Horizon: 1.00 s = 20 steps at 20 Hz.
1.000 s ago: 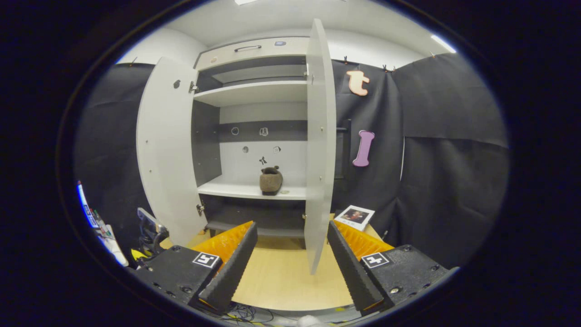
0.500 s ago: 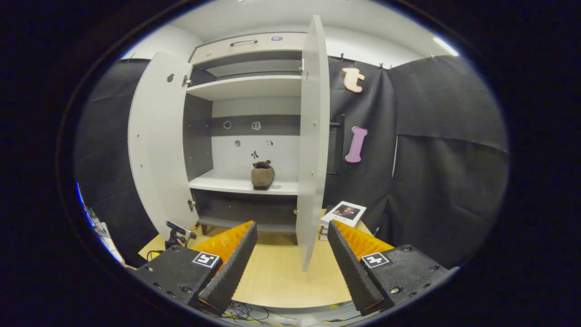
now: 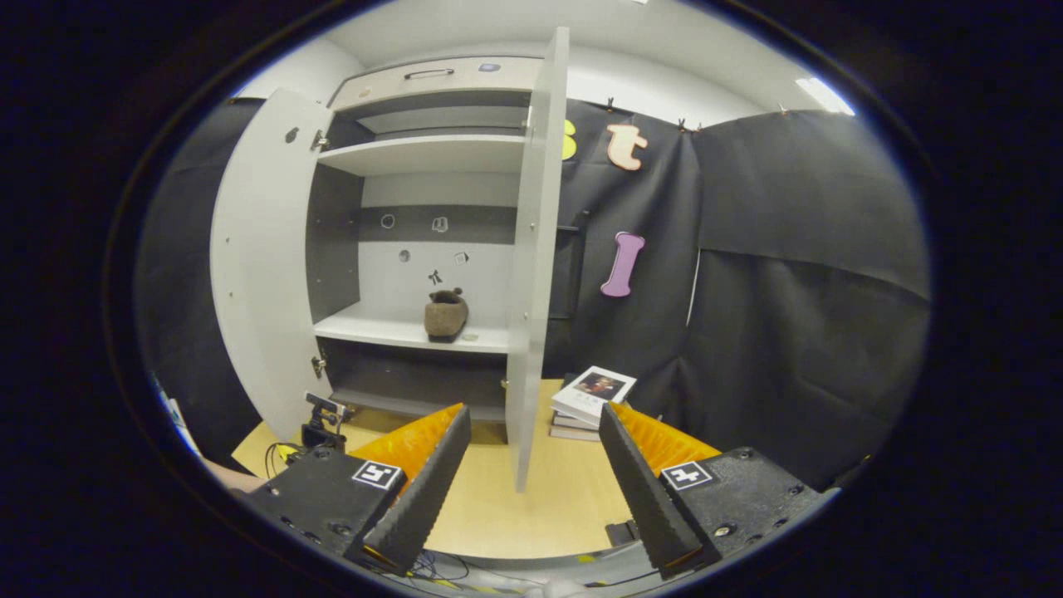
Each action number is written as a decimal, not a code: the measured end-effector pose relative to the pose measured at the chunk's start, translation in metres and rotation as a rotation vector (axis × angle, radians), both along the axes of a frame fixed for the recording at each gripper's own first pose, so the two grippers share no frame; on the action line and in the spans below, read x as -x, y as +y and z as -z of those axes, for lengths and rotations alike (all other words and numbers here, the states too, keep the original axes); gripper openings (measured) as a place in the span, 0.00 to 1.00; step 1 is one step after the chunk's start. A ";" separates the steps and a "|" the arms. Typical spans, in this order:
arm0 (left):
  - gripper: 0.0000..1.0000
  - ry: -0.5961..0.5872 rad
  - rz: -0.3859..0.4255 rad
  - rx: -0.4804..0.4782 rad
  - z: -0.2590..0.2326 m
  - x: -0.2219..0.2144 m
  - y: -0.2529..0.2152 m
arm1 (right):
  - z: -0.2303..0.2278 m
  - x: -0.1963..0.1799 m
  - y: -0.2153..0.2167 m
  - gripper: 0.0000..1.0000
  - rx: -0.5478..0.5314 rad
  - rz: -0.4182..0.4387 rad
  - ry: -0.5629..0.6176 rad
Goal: Grab one shoe with the right hand and put it into the shoe cabinet, grab the other shoe with the left hand and put it into the shoe cabinet; then close the right door with the right hand and the left door with the left hand.
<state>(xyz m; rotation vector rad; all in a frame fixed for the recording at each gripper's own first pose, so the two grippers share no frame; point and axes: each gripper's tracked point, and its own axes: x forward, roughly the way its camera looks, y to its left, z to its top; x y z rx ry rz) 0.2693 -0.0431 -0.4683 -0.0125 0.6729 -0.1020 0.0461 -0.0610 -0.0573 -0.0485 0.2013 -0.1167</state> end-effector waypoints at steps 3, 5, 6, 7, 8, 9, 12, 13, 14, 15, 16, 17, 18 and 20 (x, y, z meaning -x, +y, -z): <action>0.57 0.008 0.024 0.021 -0.002 -0.006 -0.015 | 0.000 0.002 -0.005 0.99 0.000 0.012 0.000; 0.20 0.009 -0.001 -0.066 -0.001 -0.012 -0.008 | 0.001 0.004 -0.007 0.99 -0.005 0.016 -0.002; 0.06 0.015 -0.007 -0.079 -0.003 -0.012 -0.008 | 0.002 0.005 -0.007 0.99 -0.011 0.017 0.000; 0.04 0.025 -0.004 -0.073 -0.003 -0.011 -0.012 | 0.002 0.005 -0.007 0.99 -0.018 0.014 0.002; 0.02 0.043 0.001 -0.051 -0.003 -0.009 -0.014 | 0.004 0.006 -0.007 0.99 -0.024 0.012 0.004; 0.02 0.047 -0.004 -0.042 -0.009 -0.008 -0.014 | 0.004 0.007 -0.007 0.99 -0.025 0.011 0.003; 0.02 0.015 -0.025 -0.042 -0.039 -0.007 -0.014 | -0.001 0.009 -0.009 0.99 -0.025 0.014 -0.013; 0.02 0.004 -0.023 -0.048 -0.053 -0.005 -0.012 | -0.003 0.009 -0.008 0.99 -0.027 0.012 -0.020; 0.02 -0.012 -0.017 -0.053 -0.067 -0.004 -0.012 | -0.006 0.008 -0.008 0.99 -0.032 0.009 -0.025; 0.02 -0.029 -0.011 -0.056 -0.083 -0.002 -0.012 | -0.007 0.008 -0.006 0.99 -0.036 0.004 -0.030; 0.02 -0.046 -0.003 -0.060 -0.101 0.000 -0.011 | -0.009 0.008 -0.006 0.98 -0.039 0.003 -0.037; 0.02 -0.079 0.001 -0.072 -0.121 0.004 -0.010 | -0.010 0.008 -0.006 0.99 -0.043 0.001 -0.044; 0.02 -0.107 0.003 -0.085 -0.140 0.004 -0.006 | -0.011 0.008 -0.006 0.99 -0.046 0.000 -0.050; 0.02 -0.154 -0.003 -0.082 -0.181 0.002 -0.002 | -0.012 0.008 -0.008 0.99 -0.052 0.002 -0.057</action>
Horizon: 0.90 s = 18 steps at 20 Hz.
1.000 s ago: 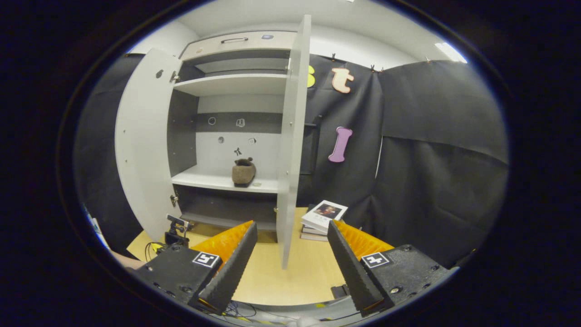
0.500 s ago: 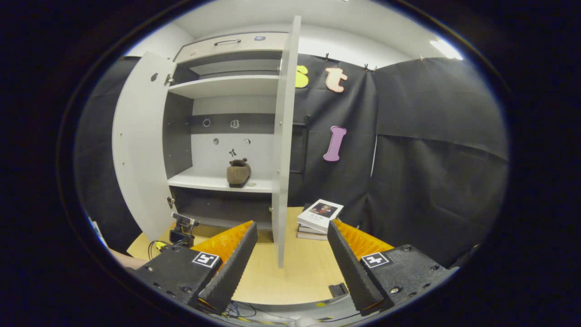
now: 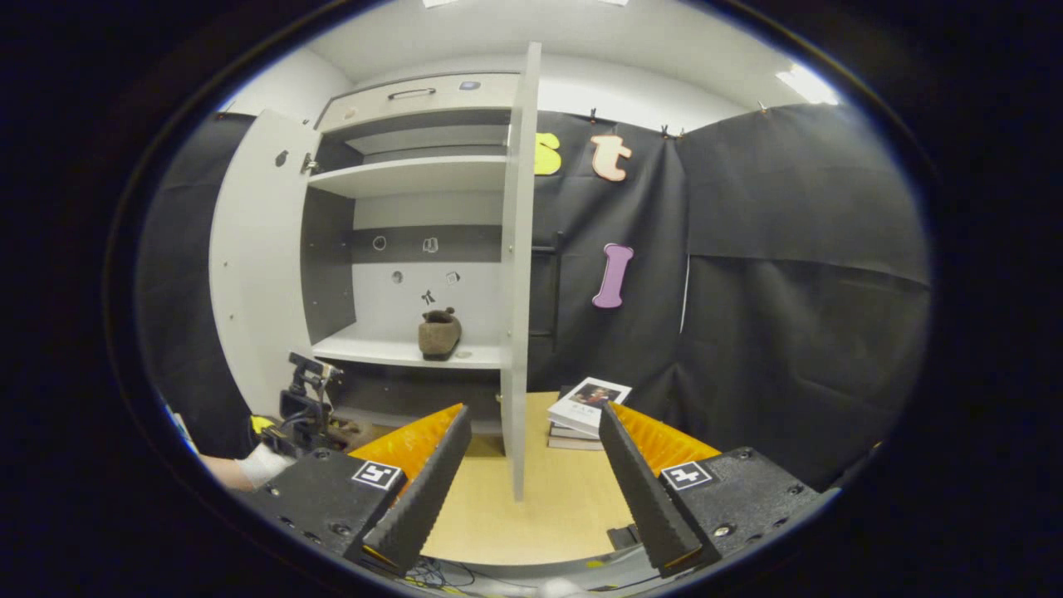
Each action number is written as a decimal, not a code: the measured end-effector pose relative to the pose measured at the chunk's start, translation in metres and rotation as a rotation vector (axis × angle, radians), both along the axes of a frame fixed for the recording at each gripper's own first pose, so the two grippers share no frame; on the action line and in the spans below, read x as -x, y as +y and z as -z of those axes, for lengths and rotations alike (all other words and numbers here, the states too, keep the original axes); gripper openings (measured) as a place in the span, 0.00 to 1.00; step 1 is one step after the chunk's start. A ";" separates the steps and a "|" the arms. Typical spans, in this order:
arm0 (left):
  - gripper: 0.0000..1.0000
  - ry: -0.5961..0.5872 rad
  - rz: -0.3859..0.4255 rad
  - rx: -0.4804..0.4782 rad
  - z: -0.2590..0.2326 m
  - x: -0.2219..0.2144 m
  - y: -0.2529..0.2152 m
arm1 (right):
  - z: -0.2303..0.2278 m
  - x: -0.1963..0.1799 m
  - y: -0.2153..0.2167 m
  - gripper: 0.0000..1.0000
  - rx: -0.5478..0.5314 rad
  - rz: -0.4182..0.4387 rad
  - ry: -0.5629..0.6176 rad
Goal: Grab one shoe with the right hand and put it into the shoe cabinet, grab the other shoe with the left hand and put it into the shoe cabinet; then close the right door with the right hand and the left door with the left hand.
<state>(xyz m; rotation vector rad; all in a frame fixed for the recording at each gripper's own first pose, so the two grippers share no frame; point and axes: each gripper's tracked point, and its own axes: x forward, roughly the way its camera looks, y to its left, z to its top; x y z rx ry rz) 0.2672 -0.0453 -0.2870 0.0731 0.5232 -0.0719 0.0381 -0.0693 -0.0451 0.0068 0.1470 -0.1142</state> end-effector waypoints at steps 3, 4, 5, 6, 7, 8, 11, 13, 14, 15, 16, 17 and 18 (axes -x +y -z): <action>0.02 -0.064 -0.019 0.020 -0.066 -0.012 0.006 | 0.001 -0.001 -0.002 0.98 -0.027 -0.001 -0.005; 0.02 -0.093 -0.022 0.033 -0.090 -0.019 0.006 | 0.001 -0.002 -0.003 0.99 -0.035 0.001 -0.007; 0.02 -0.117 -0.021 0.047 -0.112 -0.026 0.005 | 0.001 -0.003 -0.004 0.98 -0.041 0.001 -0.009; 0.02 -0.140 -0.021 0.061 -0.133 -0.034 0.004 | 0.002 -0.003 -0.004 0.99 -0.045 0.002 -0.008; 0.02 -0.162 -0.021 0.070 -0.152 -0.044 0.003 | 0.002 -0.004 -0.005 0.99 -0.051 0.002 -0.011; 0.02 -0.180 -0.029 0.076 -0.169 -0.055 0.002 | 0.000 -0.004 -0.007 0.99 -0.056 0.001 -0.014; 0.02 -0.227 -0.054 0.071 -0.211 -0.091 -0.001 | -0.002 -0.004 -0.014 0.99 -0.062 0.013 -0.027; 0.02 -0.246 -0.063 0.072 -0.227 -0.109 0.005 | -0.002 -0.003 -0.019 0.99 -0.072 0.020 -0.030; 0.02 -0.252 -0.060 0.082 -0.231 -0.134 0.000 | -0.002 -0.003 -0.022 0.99 -0.075 0.026 -0.030; 0.02 -0.254 -0.060 0.091 -0.235 -0.139 0.001 | 0.000 -0.005 -0.022 0.99 -0.073 0.033 -0.023; 0.02 -0.256 -0.062 0.090 -0.247 -0.161 -0.009 | 0.002 -0.005 -0.023 0.99 -0.075 0.039 -0.016; 0.02 -0.262 -0.064 0.081 -0.256 -0.178 -0.014 | 0.003 -0.007 -0.025 0.99 -0.081 0.044 -0.009; 0.02 -0.260 -0.067 0.067 -0.255 -0.194 -0.012 | 0.003 -0.007 -0.026 0.99 -0.090 0.047 -0.010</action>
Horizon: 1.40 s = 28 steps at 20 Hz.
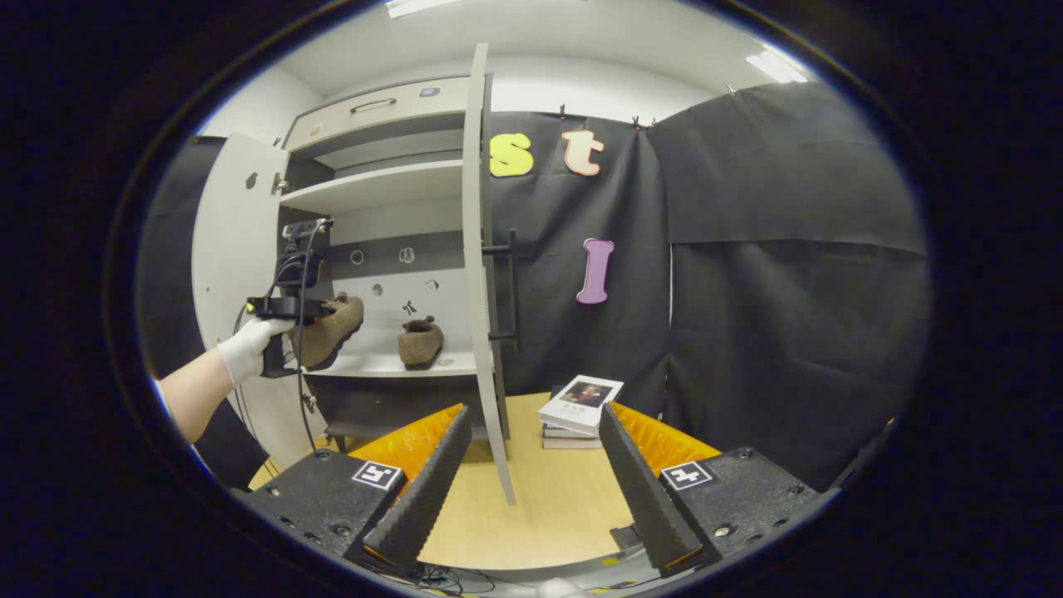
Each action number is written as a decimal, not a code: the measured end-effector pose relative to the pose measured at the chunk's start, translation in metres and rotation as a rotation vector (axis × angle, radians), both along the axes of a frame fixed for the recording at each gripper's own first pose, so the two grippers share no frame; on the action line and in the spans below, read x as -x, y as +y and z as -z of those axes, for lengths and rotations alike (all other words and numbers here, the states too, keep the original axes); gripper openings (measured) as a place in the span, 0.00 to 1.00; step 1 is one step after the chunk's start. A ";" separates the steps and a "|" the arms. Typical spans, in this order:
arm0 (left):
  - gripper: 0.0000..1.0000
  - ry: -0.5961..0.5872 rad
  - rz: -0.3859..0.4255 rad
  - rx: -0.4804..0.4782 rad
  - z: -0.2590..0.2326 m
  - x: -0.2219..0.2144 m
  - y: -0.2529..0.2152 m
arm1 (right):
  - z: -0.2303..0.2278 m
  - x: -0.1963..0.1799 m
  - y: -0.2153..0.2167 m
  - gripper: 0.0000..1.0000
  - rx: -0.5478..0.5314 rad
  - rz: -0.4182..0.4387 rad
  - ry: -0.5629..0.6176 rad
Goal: Grab one shoe with the right hand and put it into the shoe cabinet, grab the other shoe with the left hand and put it into the shoe cabinet; then close the right door with the right hand and the left door with the left hand.
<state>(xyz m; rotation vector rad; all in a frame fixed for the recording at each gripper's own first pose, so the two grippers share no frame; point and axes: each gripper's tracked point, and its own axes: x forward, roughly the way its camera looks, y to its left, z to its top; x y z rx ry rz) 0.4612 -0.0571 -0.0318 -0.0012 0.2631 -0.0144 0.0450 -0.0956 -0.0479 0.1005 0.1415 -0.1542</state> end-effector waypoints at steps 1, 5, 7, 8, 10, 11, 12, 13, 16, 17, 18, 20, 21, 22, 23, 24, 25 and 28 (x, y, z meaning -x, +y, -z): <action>0.02 0.016 -0.010 -0.012 0.002 -0.018 0.000 | 0.000 0.000 -0.002 0.99 -0.005 0.006 0.000; 0.01 0.075 -0.035 0.006 0.026 -0.068 -0.004 | -0.003 0.003 -0.017 0.99 0.011 0.039 0.001; 0.04 0.125 -0.036 -0.008 0.048 -0.087 -0.004 | 0.000 0.009 -0.030 0.99 0.028 0.061 0.008; 0.02 0.140 -0.050 -0.035 0.056 -0.093 0.000 | 0.002 0.011 -0.036 0.99 0.036 0.077 0.018; 0.02 0.164 -0.054 -0.051 0.070 -0.104 0.001 | 0.005 0.013 -0.042 0.99 0.029 0.098 0.036; 0.02 0.180 -0.056 -0.054 0.077 -0.108 0.002 | 0.008 0.015 -0.046 0.99 0.023 0.106 0.042; 0.02 0.193 -0.063 -0.062 0.083 -0.111 0.005 | 0.009 0.015 -0.049 0.99 0.022 0.117 0.049; 0.02 0.205 -0.072 -0.071 0.087 -0.114 0.008 | 0.011 0.016 -0.053 0.99 0.023 0.124 0.051; 0.02 0.234 -0.067 -0.082 0.099 -0.118 0.007 | 0.012 0.015 -0.056 0.99 0.037 0.131 0.061; 0.02 0.247 -0.065 -0.093 0.101 -0.117 0.008 | 0.015 0.014 -0.055 0.99 0.036 0.125 0.068; 0.00 0.240 -0.058 -0.106 0.100 -0.119 0.007 | 0.016 0.013 -0.052 0.99 0.032 0.116 0.069; 0.02 0.250 -0.052 -0.148 0.100 -0.117 0.006 | 0.019 0.012 -0.047 0.99 0.034 0.102 0.075; 0.00 0.252 -0.052 -0.158 0.101 -0.117 0.005 | 0.020 0.011 -0.044 0.99 0.033 0.095 0.076; 0.06 0.257 -0.051 -0.164 0.100 -0.114 0.004 | 0.019 0.011 -0.043 0.99 0.032 0.087 0.075; 0.11 0.264 -0.041 -0.165 0.101 -0.114 0.002 | 0.020 0.011 -0.042 0.99 0.034 0.084 0.076; 0.17 0.268 -0.049 -0.171 0.099 -0.111 0.006 | 0.021 0.012 -0.043 0.99 0.035 0.085 0.079; 0.23 0.272 -0.049 -0.167 0.097 -0.107 0.009 | 0.021 0.012 -0.043 0.99 0.035 0.084 0.079; 0.61 0.258 -0.054 -0.170 0.089 -0.099 0.021 | 0.019 0.015 -0.042 0.99 0.033 0.081 0.069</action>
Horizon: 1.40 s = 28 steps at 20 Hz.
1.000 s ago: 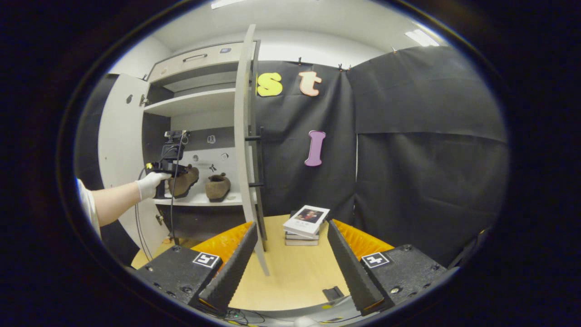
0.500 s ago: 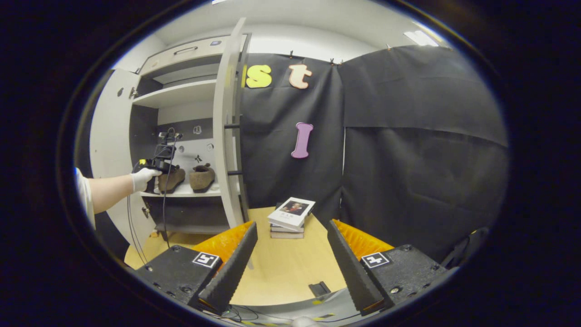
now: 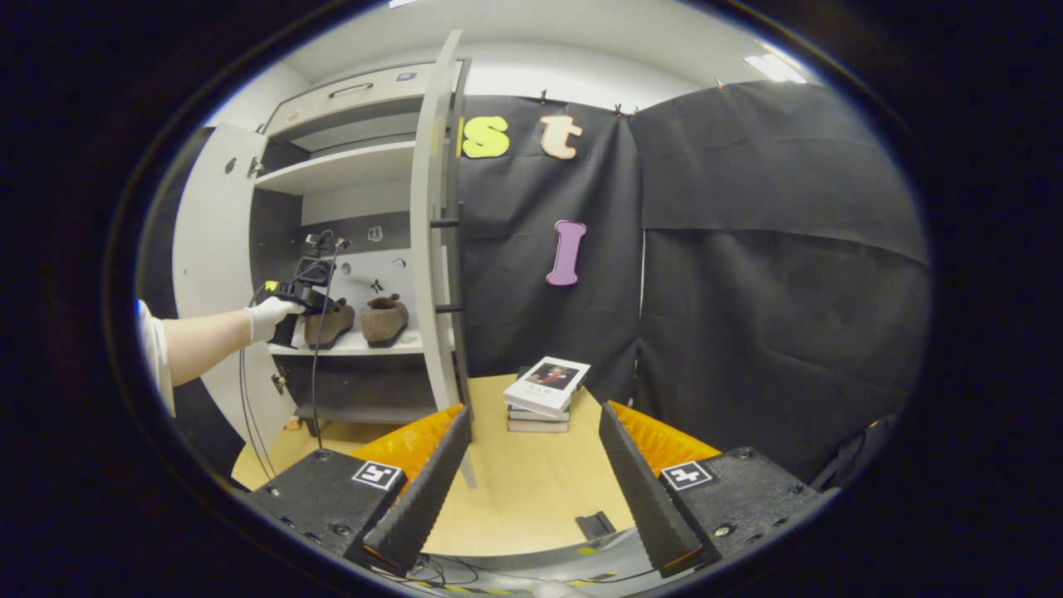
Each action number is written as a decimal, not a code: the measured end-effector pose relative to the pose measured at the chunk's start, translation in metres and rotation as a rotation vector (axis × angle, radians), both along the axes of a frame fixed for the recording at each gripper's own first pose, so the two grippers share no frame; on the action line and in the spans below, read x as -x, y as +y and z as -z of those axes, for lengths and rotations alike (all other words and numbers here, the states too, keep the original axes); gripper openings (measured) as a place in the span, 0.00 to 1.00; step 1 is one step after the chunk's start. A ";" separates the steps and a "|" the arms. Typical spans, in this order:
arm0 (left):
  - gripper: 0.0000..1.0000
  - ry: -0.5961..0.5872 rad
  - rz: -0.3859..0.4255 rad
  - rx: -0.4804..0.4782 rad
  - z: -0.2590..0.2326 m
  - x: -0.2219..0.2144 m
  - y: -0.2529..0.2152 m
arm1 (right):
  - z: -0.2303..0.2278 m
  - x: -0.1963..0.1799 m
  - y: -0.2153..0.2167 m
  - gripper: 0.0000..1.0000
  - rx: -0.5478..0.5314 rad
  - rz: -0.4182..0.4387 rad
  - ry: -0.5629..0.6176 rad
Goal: Grab one shoe with the right hand and put it into the shoe cabinet, grab the other shoe with the left hand and put it into the shoe cabinet; then close the right door with the right hand and the left door with the left hand.
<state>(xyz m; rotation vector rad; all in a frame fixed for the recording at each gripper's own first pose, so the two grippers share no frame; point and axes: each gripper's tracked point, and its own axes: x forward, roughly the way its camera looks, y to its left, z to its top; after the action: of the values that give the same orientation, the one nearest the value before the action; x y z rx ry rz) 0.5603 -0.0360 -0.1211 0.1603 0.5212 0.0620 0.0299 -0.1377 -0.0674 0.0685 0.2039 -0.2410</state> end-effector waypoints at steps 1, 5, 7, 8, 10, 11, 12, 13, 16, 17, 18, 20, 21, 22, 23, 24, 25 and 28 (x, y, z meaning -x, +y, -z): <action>0.78 -0.008 -0.011 -0.007 -0.004 0.003 0.007 | 0.000 0.002 0.000 0.99 -0.002 -0.001 0.000; 0.96 -0.029 0.012 0.049 -0.020 0.028 0.005 | -0.002 0.007 0.008 0.99 -0.008 -0.021 -0.008; 0.96 -0.050 0.027 0.061 -0.031 0.044 0.001 | -0.004 0.011 0.014 0.99 -0.010 -0.037 -0.014; 0.96 -0.066 0.037 0.064 -0.038 0.054 -0.002 | -0.006 0.013 0.017 0.99 -0.008 -0.045 -0.018; 0.96 -0.118 0.055 0.057 -0.058 0.075 -0.007 | -0.009 0.016 0.022 0.99 -0.001 -0.062 -0.026; 0.96 -0.149 0.060 0.059 -0.069 0.086 -0.009 | -0.010 0.018 0.025 0.99 0.001 -0.071 -0.030; 0.96 -0.179 0.073 0.066 -0.080 0.104 -0.013 | -0.012 0.019 0.028 0.99 0.000 -0.081 -0.034; 0.96 -0.206 0.085 0.074 -0.089 0.120 -0.018 | -0.013 0.020 0.031 0.99 -0.002 -0.091 -0.038; 0.96 -0.289 0.117 0.072 -0.118 0.172 -0.024 | -0.019 0.023 0.041 0.99 -0.001 -0.118 -0.054; 0.96 -0.316 0.125 0.083 -0.125 0.190 -0.029 | -0.020 0.023 0.044 0.99 0.002 -0.128 -0.058; 0.96 -0.342 0.135 0.100 -0.133 0.209 -0.031 | -0.022 0.024 0.048 0.99 0.006 -0.136 -0.061; 0.96 -0.395 0.136 0.138 -0.154 0.251 -0.028 | -0.027 0.025 0.054 0.99 0.012 -0.150 -0.073; 0.96 -0.412 0.150 0.155 -0.161 0.270 -0.029 | -0.029 0.025 0.058 0.99 0.013 -0.159 -0.079; 0.96 -0.432 0.154 0.166 -0.170 0.289 -0.028 | -0.032 0.025 0.062 0.99 0.015 -0.167 -0.088; 0.96 -0.448 0.153 0.170 -0.176 0.308 -0.026 | -0.034 0.027 0.065 0.99 0.019 -0.173 -0.095; 0.96 -0.468 0.154 0.168 -0.179 0.324 -0.022 | -0.037 0.029 0.069 0.99 0.024 -0.181 -0.103; 0.96 -0.479 0.155 0.167 -0.180 0.343 -0.019 | -0.038 0.030 0.072 0.99 0.026 -0.187 -0.109; 0.96 -0.499 0.155 0.167 -0.173 0.398 -0.011 | -0.043 0.034 0.082 0.99 0.032 -0.205 -0.124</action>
<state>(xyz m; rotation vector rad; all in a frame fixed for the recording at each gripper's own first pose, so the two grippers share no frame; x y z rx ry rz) 0.1619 -0.0471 0.0515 0.0181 0.0143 -0.0919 -0.0040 -0.0556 -0.0247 0.0306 0.0828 -0.0354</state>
